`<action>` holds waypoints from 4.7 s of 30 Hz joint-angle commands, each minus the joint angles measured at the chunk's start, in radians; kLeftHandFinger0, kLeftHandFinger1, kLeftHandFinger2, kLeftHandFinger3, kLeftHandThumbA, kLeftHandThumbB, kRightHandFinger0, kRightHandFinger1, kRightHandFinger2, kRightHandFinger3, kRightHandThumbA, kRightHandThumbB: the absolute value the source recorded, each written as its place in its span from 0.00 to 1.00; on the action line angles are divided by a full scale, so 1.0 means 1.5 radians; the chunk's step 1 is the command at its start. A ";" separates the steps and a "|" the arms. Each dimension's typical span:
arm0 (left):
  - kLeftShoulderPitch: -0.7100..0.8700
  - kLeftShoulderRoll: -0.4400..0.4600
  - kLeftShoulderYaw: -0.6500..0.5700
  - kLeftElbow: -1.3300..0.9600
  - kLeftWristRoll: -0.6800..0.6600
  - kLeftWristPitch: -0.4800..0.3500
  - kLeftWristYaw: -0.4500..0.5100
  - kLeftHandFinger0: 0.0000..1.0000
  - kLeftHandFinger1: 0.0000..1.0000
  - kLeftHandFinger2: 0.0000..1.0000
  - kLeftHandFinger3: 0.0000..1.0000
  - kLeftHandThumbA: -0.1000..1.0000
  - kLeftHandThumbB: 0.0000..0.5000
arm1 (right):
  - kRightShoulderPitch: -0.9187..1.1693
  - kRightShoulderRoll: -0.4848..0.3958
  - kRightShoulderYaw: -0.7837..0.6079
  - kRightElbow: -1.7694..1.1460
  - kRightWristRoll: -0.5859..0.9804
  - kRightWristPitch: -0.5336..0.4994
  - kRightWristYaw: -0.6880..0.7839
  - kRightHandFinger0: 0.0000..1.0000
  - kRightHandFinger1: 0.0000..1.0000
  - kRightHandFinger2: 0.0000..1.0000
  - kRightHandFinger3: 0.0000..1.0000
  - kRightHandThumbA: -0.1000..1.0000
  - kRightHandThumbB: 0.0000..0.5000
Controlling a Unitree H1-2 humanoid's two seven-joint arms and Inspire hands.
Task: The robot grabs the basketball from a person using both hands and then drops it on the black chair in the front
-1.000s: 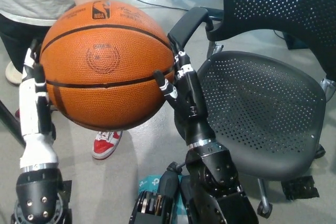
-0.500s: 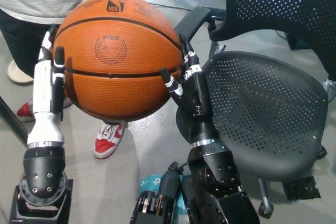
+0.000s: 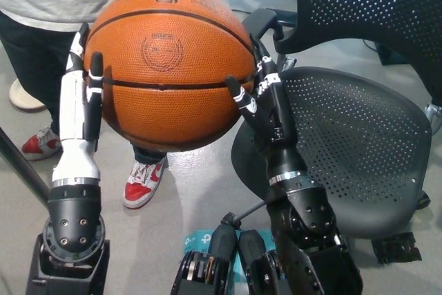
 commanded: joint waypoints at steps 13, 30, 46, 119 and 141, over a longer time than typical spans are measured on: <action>-0.198 -0.059 -0.124 -0.042 0.044 0.087 -0.098 1.00 1.00 1.00 1.00 1.00 0.45 | -0.147 0.009 0.001 -0.145 0.012 0.133 0.049 1.00 1.00 1.00 1.00 1.00 0.57; -0.347 -0.136 -0.153 0.210 0.041 0.002 -0.072 1.00 1.00 1.00 1.00 1.00 0.43 | -0.169 -0.080 -0.107 -0.187 0.077 0.210 0.024 1.00 1.00 1.00 1.00 1.00 0.48; -0.451 -0.221 -0.143 0.524 0.029 -0.055 -0.064 1.00 1.00 1.00 1.00 1.00 0.32 | -0.152 -0.120 -0.223 -0.083 0.143 0.203 0.036 1.00 1.00 1.00 1.00 1.00 0.42; -0.525 -0.111 -0.043 0.858 -0.059 -0.190 -0.139 1.00 1.00 1.00 1.00 1.00 0.66 | -0.147 -0.340 -0.318 -0.161 0.007 0.142 -0.053 1.00 1.00 1.00 1.00 1.00 0.54; 0.111 0.048 -0.051 -0.099 -0.134 -0.167 -0.255 1.00 1.00 1.00 1.00 1.00 0.49 | 0.278 -0.252 -0.093 -0.440 -0.100 0.038 0.037 1.00 1.00 1.00 1.00 1.00 0.41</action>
